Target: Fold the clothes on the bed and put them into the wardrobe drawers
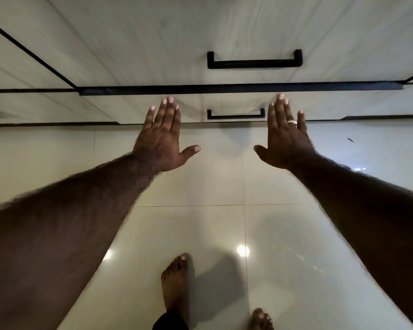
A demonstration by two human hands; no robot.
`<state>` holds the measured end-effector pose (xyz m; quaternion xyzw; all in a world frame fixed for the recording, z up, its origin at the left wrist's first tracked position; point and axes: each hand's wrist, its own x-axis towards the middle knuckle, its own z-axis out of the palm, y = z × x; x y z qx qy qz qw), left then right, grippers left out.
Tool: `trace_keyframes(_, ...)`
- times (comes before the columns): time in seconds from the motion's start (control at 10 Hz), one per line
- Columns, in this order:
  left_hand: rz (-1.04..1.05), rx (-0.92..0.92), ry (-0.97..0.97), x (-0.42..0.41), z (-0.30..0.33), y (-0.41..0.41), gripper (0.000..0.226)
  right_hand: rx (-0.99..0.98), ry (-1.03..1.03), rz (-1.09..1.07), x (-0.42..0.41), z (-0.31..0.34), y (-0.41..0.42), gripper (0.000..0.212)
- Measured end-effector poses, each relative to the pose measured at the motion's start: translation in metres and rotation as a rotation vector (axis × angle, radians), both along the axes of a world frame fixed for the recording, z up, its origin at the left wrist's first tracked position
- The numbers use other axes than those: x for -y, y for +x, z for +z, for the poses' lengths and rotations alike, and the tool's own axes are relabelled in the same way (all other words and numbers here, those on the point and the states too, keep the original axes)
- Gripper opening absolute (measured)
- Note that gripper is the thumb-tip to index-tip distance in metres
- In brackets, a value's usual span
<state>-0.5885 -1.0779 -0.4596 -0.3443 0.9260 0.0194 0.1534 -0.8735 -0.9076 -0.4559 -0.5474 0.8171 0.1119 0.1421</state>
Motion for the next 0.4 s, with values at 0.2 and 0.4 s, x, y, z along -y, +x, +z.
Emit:
trace_keyframes(0.2, 0.098, 0.090, 0.106, 0.010, 0.002, -0.023, 0.124, 0.025, 0.112, -0.014, 0.020, -0.001, -0.003, 0.118)
trace_keyframes(0.4, 0.106, -0.063, 0.052, -0.010, 0.033, -0.020, 0.114, 0.006, -0.077, -0.007, 0.006, 0.035, 0.008, 0.109)
